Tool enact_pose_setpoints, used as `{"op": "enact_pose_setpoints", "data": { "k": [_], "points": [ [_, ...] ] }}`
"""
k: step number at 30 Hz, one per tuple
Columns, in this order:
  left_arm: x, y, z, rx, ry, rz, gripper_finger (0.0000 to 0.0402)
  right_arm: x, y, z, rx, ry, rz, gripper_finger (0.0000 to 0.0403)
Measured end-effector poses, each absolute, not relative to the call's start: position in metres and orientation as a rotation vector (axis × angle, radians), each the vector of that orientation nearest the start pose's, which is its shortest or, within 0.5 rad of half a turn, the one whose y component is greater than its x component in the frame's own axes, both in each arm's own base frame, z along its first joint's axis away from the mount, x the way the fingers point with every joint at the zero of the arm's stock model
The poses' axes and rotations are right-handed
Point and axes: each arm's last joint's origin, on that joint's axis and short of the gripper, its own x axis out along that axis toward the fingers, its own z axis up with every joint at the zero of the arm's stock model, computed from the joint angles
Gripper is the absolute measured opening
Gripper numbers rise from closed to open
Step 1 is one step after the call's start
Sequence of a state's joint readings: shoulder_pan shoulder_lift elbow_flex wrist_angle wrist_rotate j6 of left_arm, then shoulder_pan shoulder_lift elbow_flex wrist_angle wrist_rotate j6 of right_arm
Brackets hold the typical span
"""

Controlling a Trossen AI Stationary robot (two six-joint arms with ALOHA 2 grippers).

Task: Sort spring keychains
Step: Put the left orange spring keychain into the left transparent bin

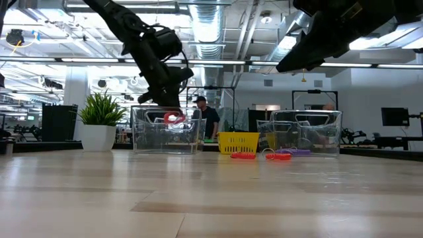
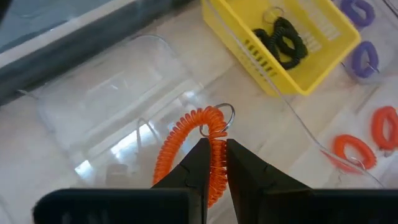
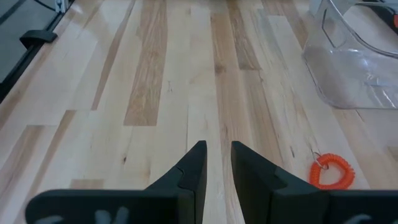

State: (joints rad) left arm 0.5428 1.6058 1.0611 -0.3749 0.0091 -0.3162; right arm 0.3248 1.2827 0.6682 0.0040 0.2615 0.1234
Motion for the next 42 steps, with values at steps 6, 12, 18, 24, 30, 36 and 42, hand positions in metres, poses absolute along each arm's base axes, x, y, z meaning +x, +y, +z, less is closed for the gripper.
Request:
{"op": "enact_pose_setpoints", "data": {
  "k": [6,12,18,24,30,36,42],
  "points": [
    [0.287,0.160,0.215,-0.488,0.830,0.616,0.0042,0.247,0.075,0.210,-0.056,0.586,0.025,0.0066],
    [0.288,0.157,0.215,-0.453,0.832,0.662,0.0042,0.247,0.075,0.210,-0.056,0.585,0.025,0.0066],
    [0.292,0.150,0.215,-0.392,0.841,0.663,0.0042,0.247,0.075,0.210,-0.056,0.585,0.024,0.0066],
    [0.294,0.145,0.204,-0.349,0.828,0.674,0.0042,0.247,0.075,0.210,-0.055,0.584,0.024,0.0066],
    [0.289,0.151,0.199,-0.351,0.809,0.719,0.0042,0.247,0.075,0.210,-0.055,0.583,0.024,0.0066],
    [0.288,0.151,0.197,-0.353,0.818,0.720,0.0042,0.247,0.075,0.210,-0.055,0.583,0.024,0.0066],
    [0.288,0.150,0.196,-0.352,0.821,0.717,0.0042,0.247,0.075,0.210,-0.055,0.583,0.024,0.0066]
  ]
}}
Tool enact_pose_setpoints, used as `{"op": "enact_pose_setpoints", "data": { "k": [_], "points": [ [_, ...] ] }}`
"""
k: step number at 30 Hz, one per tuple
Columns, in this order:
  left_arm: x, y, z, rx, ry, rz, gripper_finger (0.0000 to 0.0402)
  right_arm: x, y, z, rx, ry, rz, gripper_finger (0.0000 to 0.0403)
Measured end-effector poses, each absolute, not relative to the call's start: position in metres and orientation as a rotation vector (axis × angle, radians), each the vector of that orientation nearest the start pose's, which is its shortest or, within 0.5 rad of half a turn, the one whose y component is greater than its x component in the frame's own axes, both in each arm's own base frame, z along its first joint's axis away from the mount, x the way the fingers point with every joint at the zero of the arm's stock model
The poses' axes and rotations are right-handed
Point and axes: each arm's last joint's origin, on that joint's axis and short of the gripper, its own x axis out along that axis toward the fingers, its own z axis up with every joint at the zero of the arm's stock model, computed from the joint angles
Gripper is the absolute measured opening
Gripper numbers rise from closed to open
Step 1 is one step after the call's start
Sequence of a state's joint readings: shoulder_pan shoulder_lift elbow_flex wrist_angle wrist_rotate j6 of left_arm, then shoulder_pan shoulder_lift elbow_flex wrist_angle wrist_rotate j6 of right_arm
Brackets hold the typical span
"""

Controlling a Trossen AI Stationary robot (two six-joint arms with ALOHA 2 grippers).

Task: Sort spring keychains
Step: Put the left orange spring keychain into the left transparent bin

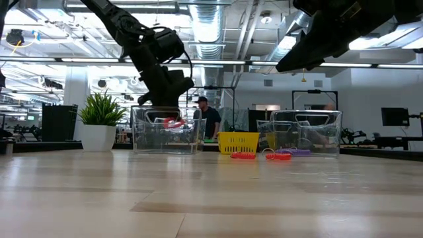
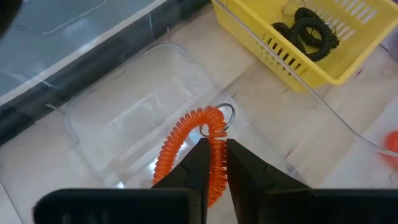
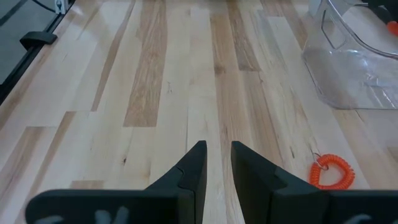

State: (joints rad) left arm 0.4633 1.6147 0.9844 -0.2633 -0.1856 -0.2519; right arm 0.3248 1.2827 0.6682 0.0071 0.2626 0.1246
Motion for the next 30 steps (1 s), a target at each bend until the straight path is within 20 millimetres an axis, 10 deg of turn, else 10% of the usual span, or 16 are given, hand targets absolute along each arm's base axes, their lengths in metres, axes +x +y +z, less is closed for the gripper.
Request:
{"op": "enact_pose_setpoints", "data": {
  "k": [30],
  "points": [
    [0.299,0.156,0.175,-0.343,0.837,0.712,0.0063,0.247,0.076,0.210,-0.047,0.584,0.024,0.0066]
  ]
}}
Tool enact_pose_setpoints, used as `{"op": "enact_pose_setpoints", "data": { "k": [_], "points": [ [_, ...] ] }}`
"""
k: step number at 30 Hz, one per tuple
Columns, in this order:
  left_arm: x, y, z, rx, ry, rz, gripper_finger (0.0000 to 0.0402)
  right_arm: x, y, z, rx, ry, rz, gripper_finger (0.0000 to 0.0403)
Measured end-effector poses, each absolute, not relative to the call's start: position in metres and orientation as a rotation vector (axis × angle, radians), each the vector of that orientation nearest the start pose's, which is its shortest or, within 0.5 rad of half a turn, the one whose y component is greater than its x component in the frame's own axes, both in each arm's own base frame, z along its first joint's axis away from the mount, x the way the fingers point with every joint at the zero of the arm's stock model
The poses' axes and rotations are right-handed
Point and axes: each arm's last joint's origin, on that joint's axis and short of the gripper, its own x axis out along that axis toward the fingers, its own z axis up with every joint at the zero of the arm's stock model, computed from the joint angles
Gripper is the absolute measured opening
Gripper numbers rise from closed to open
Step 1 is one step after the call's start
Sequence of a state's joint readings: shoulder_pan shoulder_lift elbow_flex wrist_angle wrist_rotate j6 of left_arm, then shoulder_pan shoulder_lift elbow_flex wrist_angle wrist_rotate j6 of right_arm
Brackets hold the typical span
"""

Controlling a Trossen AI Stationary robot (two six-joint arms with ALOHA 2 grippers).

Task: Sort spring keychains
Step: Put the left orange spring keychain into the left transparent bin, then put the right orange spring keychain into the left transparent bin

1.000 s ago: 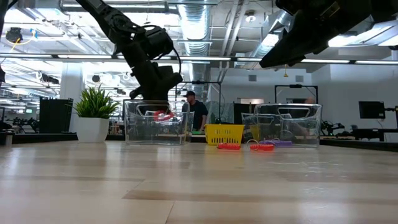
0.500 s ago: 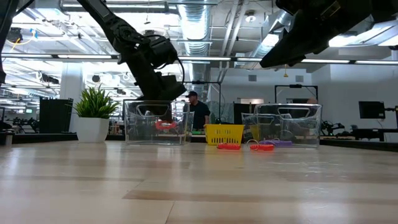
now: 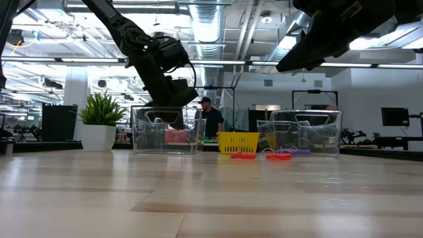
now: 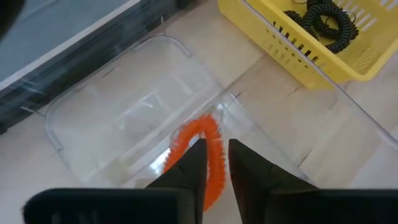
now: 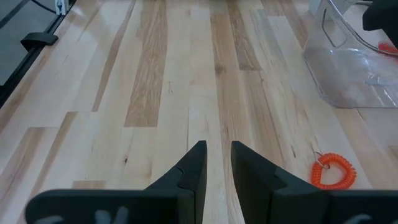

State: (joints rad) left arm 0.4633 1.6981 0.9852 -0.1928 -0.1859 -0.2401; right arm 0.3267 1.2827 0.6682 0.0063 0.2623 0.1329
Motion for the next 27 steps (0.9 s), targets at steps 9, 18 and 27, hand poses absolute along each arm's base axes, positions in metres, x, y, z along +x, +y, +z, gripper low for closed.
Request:
{"op": "enact_pose_setpoints", "data": {
  "k": [9,18,27],
  "points": [
    [0.300,0.156,0.175,-0.340,0.834,0.718,0.0095,0.247,0.076,0.210,-0.047,0.584,0.024,0.0066],
    [0.291,0.152,0.208,-0.253,0.752,0.692,0.0098,0.247,0.076,0.210,-0.048,0.585,0.024,0.0066],
    [0.260,0.077,0.271,-0.142,0.467,0.488,0.0097,0.247,0.076,0.210,-0.032,0.585,0.020,0.0066]
  ]
}}
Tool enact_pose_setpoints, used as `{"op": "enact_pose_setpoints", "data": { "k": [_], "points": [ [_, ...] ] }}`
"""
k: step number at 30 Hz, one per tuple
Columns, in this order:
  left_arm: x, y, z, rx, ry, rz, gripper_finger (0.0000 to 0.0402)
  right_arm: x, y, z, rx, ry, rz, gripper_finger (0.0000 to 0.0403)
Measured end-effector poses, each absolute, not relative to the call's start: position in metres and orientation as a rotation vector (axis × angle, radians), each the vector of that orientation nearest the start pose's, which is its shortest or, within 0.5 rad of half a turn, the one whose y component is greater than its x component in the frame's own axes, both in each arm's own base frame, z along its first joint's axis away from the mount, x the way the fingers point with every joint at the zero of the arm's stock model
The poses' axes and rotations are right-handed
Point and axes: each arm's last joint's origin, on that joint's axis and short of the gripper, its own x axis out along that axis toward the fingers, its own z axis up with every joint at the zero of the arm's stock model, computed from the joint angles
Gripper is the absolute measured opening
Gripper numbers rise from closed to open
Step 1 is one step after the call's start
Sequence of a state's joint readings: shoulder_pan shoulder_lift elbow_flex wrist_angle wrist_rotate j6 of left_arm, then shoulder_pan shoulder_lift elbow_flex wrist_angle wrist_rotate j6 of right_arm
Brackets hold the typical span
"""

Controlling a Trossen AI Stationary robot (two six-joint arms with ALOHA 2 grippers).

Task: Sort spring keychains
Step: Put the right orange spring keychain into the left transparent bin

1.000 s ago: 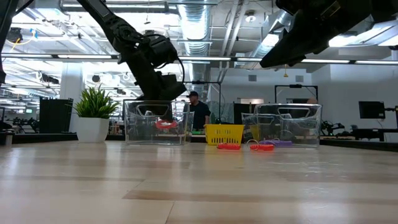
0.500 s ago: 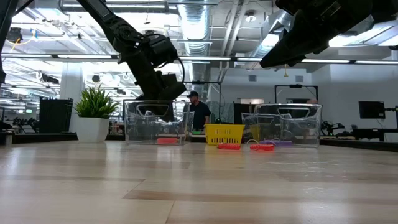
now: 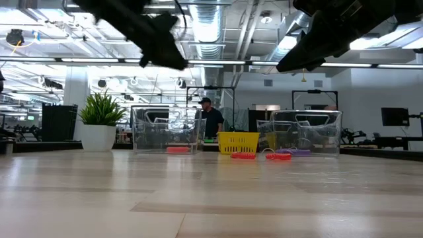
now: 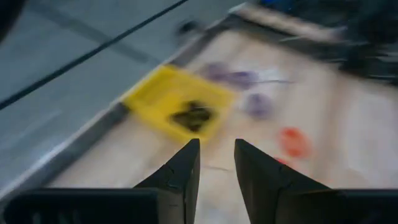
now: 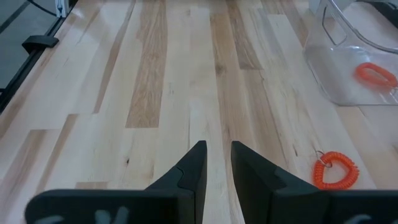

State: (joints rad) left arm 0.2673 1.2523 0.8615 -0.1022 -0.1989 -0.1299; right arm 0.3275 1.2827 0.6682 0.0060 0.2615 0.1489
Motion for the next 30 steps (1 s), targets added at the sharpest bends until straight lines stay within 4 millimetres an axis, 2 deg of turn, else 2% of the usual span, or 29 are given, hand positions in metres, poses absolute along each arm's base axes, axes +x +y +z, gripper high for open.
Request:
{"op": "enact_pose_setpoints", "data": {
  "k": [3,6,10,13,18,30],
  "points": [
    [0.241,0.036,0.261,-0.110,0.375,0.343,0.0097,0.247,0.076,0.210,-0.023,0.585,0.017,0.0066],
    [0.220,0.003,0.239,-0.094,0.288,0.198,0.0097,0.247,0.076,0.210,-0.023,0.585,0.017,0.0066],
    [0.196,-0.020,0.211,-0.007,0.167,0.069,0.0097,0.247,0.076,0.210,-0.022,0.583,0.017,0.0066],
    [0.185,-0.023,0.194,0.033,0.111,0.039,0.0097,0.248,0.075,0.210,-0.019,0.578,0.015,0.0066],
    [0.175,-0.021,0.171,0.032,0.169,0.045,0.0097,0.249,0.076,0.213,-0.009,0.547,0.017,0.0066],
    [0.173,-0.021,0.166,-0.025,0.185,0.039,0.0097,0.250,0.076,0.213,0.010,0.540,0.012,0.0066]
  ]
}}
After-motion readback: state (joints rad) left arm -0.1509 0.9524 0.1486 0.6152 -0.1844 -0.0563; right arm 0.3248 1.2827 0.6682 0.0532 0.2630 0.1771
